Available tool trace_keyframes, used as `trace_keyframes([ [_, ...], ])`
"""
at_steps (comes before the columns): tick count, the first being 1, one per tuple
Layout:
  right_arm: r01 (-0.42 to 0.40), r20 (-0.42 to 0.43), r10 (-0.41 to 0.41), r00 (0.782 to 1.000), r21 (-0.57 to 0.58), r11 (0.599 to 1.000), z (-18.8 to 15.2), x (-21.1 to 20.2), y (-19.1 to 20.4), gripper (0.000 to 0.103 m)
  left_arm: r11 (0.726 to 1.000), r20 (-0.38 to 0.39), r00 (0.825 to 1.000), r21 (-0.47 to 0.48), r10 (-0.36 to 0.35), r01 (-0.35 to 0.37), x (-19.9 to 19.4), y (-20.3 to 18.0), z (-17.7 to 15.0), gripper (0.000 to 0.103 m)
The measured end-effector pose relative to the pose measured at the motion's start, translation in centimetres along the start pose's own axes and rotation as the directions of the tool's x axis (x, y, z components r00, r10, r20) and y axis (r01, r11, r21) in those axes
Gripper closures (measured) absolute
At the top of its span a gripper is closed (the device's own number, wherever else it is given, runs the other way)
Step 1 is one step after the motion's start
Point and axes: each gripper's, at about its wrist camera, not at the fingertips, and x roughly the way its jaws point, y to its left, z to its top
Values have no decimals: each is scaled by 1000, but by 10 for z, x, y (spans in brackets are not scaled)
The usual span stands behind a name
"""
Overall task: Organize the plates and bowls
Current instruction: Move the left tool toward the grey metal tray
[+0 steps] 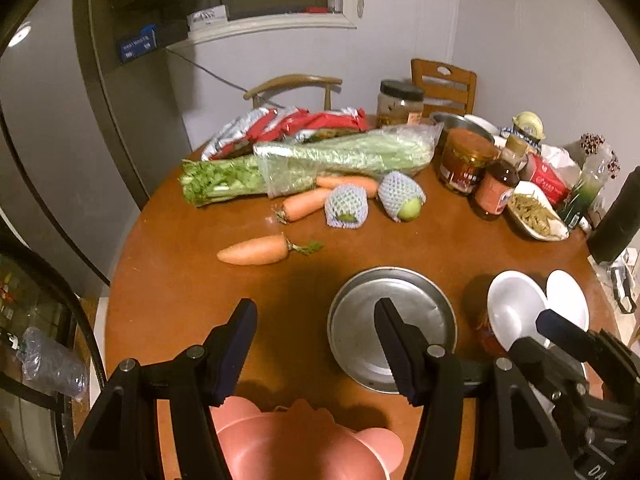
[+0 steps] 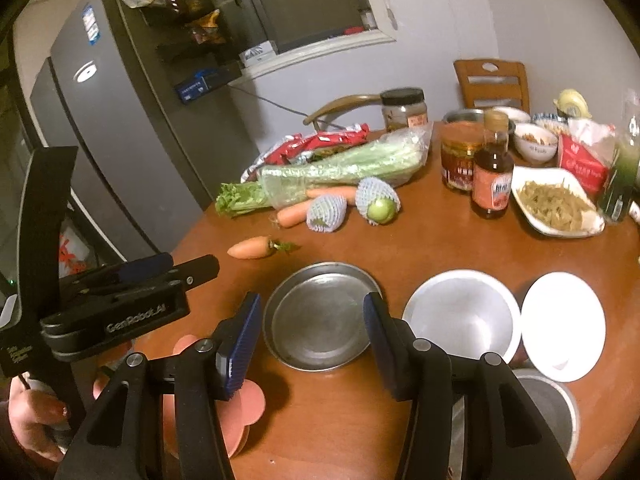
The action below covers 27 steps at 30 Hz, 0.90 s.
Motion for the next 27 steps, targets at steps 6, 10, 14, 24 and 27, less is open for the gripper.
trace_keyframes([
  [6,41,-36,-40,999,10,999,-14,19,-3,49,1000,-40,999,2,-7,7,25,3,-7,42],
  [10,48,-81,-45,996,32,998,-26,35,-6,49,1000,-83,997,7,-6,6,41,3,-12,42],
  [14,66,-111,-60,992,59,996,-34,47,-11,49,1000,-109,994,25,-2,5,54,0,-15,42],
  [24,108,-150,-96,984,74,991,-44,67,-17,49,998,-155,987,42,-40,47,77,-7,-20,42],
  [27,115,-151,-104,983,63,991,-45,72,-16,49,998,-165,985,36,-53,59,83,-7,-21,42],
])
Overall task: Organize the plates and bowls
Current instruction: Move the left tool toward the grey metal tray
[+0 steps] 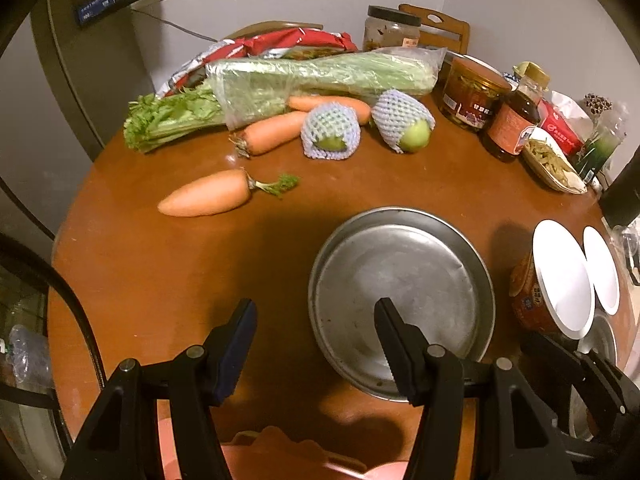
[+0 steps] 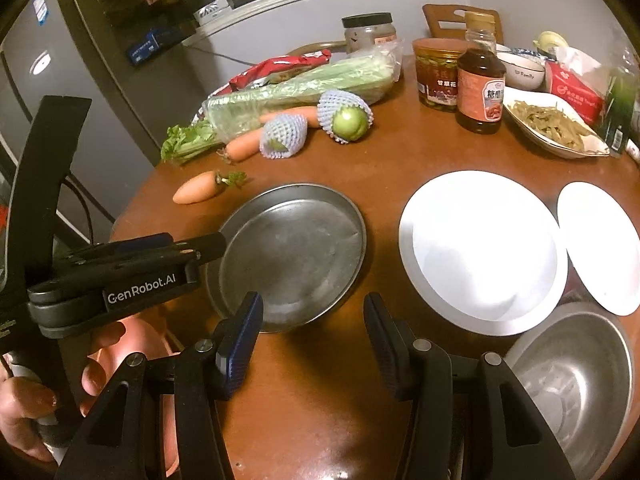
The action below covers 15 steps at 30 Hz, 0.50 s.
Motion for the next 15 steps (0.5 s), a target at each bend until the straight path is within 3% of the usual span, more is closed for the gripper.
trace_keyframes([
  [15,40,-37,-41,998,-16,999,4,22,6,49,1000,-42,999,-9,-9,8,24,3,-3,43],
])
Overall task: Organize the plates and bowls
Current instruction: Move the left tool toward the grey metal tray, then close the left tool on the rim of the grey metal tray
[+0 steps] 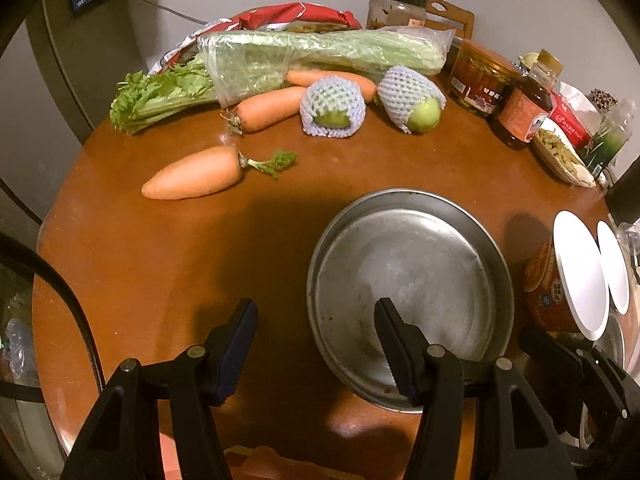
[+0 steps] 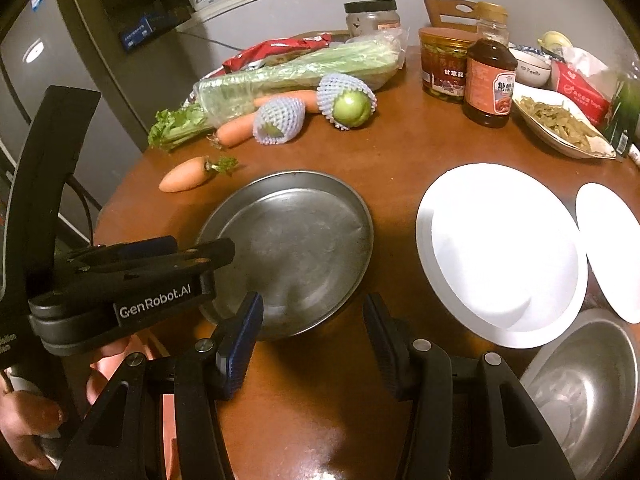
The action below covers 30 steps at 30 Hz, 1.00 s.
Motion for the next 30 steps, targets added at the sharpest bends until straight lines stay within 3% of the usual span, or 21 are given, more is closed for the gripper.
trace_keyframes([
  [5,-27,-5,27,1000,-8,1000,1,5,2,49,1000,-27,1000,-4,-13,13,6,0,-1,50],
  [13,-12,-30,13,999,33,999,0,12,-2,50,1000,-30,999,-6,-18,18,8,1,-2,51],
  [19,1,-22,0,1000,46,999,1,13,-5,50,1000,-27,1000,8,-14,14,8,0,-2,66],
  [21,-6,-22,6,1000,28,1000,2,16,-2,57,999,-29,999,10,-37,37,7,-1,-2,78],
  [26,-9,-3,9,1000,-12,1000,5,16,4,68,999,-12,999,-5,-42,42,0,5,-3,78],
  [30,-25,18,26,1000,-20,999,9,10,4,69,999,12,999,-15,-45,45,-12,8,-5,78],
])
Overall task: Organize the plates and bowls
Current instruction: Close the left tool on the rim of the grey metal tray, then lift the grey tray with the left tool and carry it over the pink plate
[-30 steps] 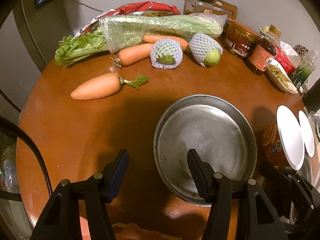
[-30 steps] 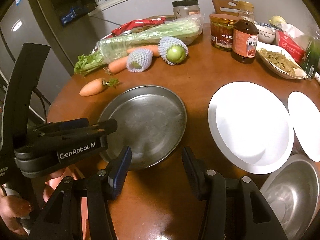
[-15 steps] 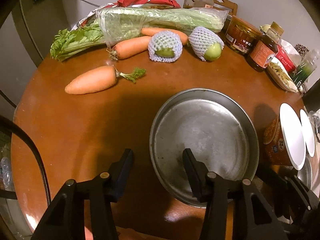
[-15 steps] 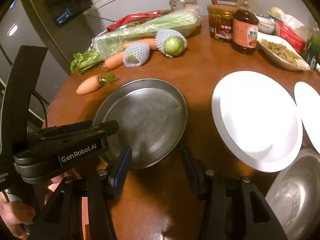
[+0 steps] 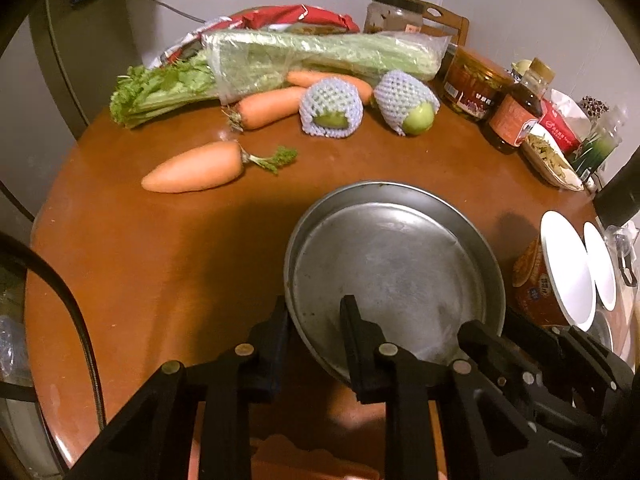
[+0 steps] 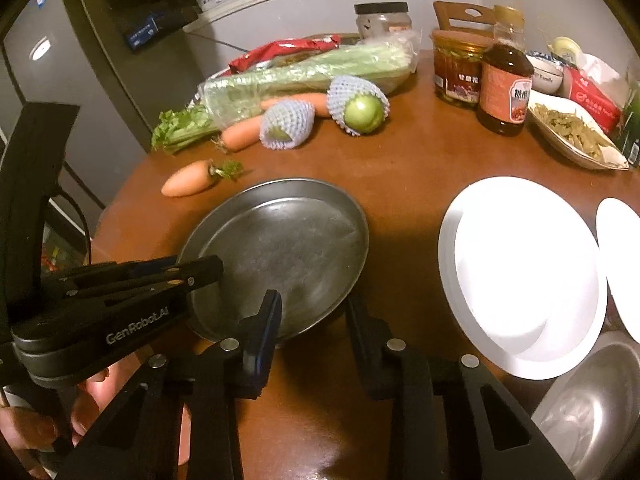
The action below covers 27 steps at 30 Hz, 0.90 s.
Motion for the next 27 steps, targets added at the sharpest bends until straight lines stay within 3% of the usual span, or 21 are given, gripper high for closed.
trace_keyframes([
  [27,-119,130,139,982,-151,981,-17,-74,52,68,993,163,984,-102,67,-51,-97,29,-47,78],
])
